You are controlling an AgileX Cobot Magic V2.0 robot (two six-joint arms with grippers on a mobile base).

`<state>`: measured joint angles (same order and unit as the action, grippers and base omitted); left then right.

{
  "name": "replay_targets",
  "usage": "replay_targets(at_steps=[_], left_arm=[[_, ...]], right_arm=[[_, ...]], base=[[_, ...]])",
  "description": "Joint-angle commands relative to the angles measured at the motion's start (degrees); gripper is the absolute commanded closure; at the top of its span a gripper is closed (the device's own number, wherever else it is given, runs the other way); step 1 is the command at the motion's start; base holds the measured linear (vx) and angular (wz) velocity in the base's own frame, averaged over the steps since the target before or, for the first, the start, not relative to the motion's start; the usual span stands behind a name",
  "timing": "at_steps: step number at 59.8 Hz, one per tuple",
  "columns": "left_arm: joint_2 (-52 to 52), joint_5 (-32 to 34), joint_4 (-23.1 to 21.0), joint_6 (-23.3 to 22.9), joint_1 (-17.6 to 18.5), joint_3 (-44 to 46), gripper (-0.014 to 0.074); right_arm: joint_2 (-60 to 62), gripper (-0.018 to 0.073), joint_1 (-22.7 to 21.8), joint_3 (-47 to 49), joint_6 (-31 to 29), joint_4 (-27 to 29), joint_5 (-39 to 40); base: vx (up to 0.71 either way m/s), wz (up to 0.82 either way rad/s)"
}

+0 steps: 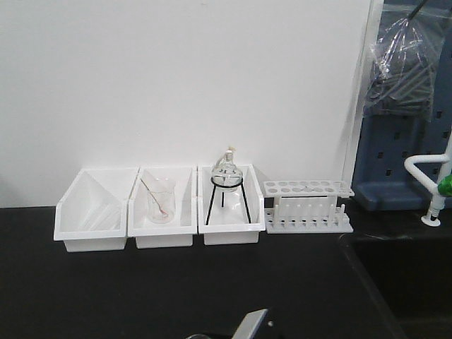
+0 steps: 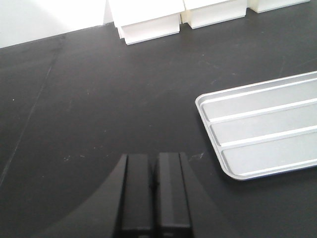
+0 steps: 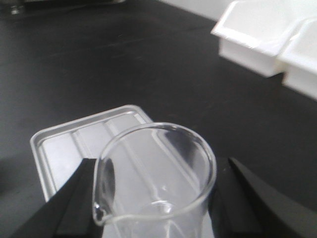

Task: Move beaker to silver tray on left bench

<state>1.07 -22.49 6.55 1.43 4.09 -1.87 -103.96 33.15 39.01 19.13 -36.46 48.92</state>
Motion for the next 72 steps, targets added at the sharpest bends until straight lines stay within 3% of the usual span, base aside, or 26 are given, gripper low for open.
replay_targets(at_steps=[1,22,41,52,72], left_arm=[[0.39,4.74,-0.04,-0.11,0.20,-1.14,0.0595],[0.39,4.74,-0.04,-0.11,0.20,-1.14,0.0595],[0.39,4.74,-0.04,-0.11,0.20,-1.14,0.0595],[0.39,4.74,-0.04,-0.11,0.20,-1.14,0.0595],[0.39,4.74,-0.04,-0.11,0.20,-1.14,0.0595]], right_arm=[[-3.28,0.0570,-0.04,5.29,2.63,-3.44,8.16],[-13.72,0.0568,-0.04,13.59,2.34,-3.80,7.49],[-14.62,0.0522,-0.04,13.69,2.39,-1.90,6.04],[-14.72,0.0406,-0.04,13.69,6.83,-1.90,5.76],[-14.72,0.0064,-0.04,13.69,7.81,-1.95,5.72]], base=[[0.00,0.00],[0.00,0.00],[0.00,0.00],[0.00,0.00],[0.00,0.00]])
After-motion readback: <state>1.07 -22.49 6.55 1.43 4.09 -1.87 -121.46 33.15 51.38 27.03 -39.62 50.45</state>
